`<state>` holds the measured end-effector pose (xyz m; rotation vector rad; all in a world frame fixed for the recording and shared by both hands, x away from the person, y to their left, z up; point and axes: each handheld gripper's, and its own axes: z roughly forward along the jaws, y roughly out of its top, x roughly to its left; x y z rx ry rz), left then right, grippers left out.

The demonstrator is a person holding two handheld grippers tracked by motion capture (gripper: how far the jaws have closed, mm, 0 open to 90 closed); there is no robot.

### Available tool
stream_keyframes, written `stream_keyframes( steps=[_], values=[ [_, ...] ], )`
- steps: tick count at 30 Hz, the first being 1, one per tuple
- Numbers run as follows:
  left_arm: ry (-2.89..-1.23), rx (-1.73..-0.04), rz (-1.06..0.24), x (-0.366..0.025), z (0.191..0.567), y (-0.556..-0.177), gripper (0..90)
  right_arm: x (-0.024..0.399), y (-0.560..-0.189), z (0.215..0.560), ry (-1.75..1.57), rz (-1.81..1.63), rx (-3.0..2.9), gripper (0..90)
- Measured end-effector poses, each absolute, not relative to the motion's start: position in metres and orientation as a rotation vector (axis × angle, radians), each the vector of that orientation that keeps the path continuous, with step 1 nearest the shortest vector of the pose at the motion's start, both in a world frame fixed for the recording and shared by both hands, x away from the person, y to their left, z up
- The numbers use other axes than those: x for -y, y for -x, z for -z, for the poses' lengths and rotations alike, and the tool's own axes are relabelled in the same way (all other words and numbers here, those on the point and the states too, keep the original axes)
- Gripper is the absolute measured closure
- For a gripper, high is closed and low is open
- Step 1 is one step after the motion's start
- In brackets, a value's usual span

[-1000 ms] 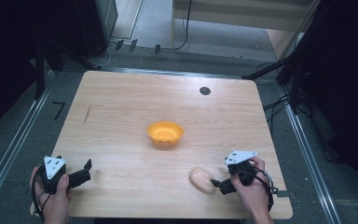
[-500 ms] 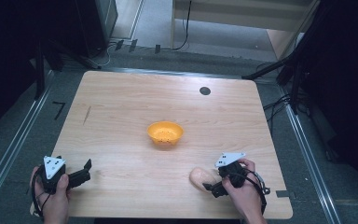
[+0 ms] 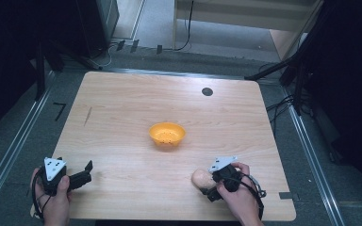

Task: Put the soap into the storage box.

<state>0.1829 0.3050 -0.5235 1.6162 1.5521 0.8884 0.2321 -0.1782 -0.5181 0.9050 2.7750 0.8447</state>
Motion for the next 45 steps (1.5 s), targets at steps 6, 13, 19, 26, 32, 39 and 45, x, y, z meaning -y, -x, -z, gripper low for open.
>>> stream_keyframes(
  steps=[6, 13, 19, 26, 32, 39, 45],
  values=[
    [-1.616, -1.552, -0.887, -0.3053, 0.5235, -0.1829, 0.0, 0.1743, -0.2327, 0.5214, -0.893, -0.814, -2.782, 14.1],
    [-1.615, -1.55, -0.883, -0.3056, 0.5235, -0.1829, 0.0, 0.1708, -0.2325, 0.5232, -0.89, -0.786, -2.777, 23.0],
    [-1.614, -1.55, -0.883, -0.3055, 0.5236, -0.1829, 0.0, 0.1708, -0.2316, 0.5221, -0.876, -0.786, -2.757, 32.2],
    [-1.613, -1.554, -0.876, -0.3064, 0.5236, -0.1832, 0.0, 0.1726, -0.2319, 0.523, -0.881, -0.805, -2.746, 32.6],
    [-1.608, -1.559, -0.867, -0.3072, 0.5235, -0.1833, 0.0, 0.1721, -0.2326, 0.5226, -0.876, -0.799, -2.751, 33.1],
    [-1.611, -1.556, -0.863, -0.3074, 0.5234, -0.1833, 0.0, 0.1736, -0.2328, 0.5231, -0.877, -0.818, -2.747, 33.5],
    [-1.611, -1.555, -0.861, -0.3075, 0.5234, -0.1834, 0.0, 0.1746, -0.2346, 0.5229, -0.851, -0.82, -2.762, 33.6]
  ],
)
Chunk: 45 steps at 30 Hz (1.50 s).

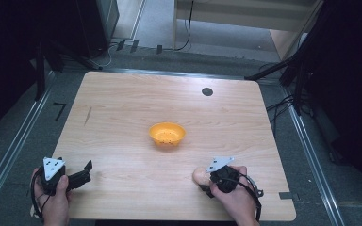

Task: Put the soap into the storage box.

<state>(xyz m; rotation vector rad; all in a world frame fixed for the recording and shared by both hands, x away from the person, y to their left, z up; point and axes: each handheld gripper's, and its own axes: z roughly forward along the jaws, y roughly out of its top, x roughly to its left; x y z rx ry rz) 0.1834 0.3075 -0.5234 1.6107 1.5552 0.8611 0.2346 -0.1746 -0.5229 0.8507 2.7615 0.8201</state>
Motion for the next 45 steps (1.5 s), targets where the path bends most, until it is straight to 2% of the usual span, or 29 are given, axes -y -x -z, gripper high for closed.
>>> stream_keyframes(
  steps=[45],
  values=[
    [-1.615, -1.553, -0.868, -0.306, 0.524, -0.184, 0.0, 0.165, -0.282, 0.479, -0.52, -0.822, -2.858, 33.6]
  ],
)
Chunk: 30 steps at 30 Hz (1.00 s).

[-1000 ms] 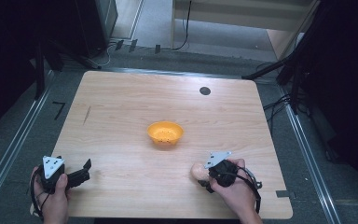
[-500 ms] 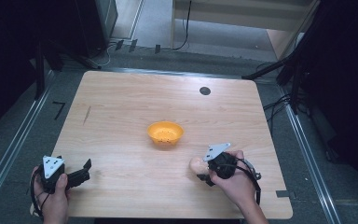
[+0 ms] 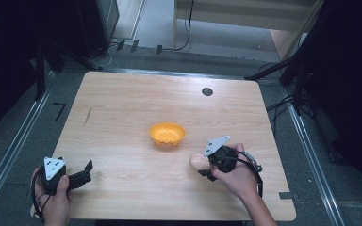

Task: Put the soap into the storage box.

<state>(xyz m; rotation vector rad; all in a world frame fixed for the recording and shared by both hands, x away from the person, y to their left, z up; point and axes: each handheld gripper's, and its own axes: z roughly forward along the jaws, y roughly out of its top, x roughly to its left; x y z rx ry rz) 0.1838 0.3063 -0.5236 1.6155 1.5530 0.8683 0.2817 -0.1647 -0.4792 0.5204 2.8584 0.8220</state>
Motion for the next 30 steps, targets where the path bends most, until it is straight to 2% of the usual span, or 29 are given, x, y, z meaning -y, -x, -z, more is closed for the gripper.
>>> stream_keyframes(
  steps=[30],
  values=[
    [-1.637, -1.533, -0.873, -0.303, 0.524, -0.185, 0.0, 0.145, -0.318, 0.446, -0.363, -0.925, -2.868, 33.6]
  ],
)
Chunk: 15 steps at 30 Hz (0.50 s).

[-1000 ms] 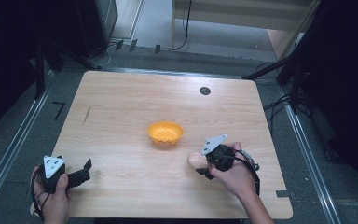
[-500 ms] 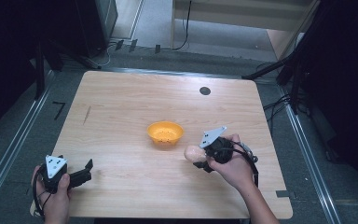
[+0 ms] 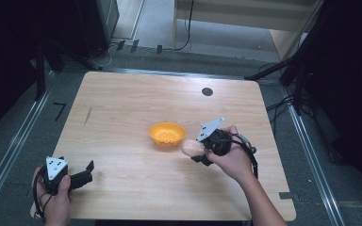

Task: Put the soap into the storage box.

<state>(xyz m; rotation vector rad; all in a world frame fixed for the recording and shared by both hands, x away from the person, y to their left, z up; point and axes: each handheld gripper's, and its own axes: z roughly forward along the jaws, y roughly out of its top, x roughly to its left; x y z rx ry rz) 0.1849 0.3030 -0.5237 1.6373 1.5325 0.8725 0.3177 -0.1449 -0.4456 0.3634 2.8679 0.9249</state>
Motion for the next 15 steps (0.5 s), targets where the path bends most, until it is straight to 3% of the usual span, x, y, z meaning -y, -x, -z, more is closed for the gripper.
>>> stream_keyframes(
  steps=[15],
  values=[
    [-1.632, -1.53, -0.866, -0.304, 0.524, -0.185, 0.0, 0.112, -0.345, 0.438, -0.2, -0.898, -2.907, 33.6]
  ],
)
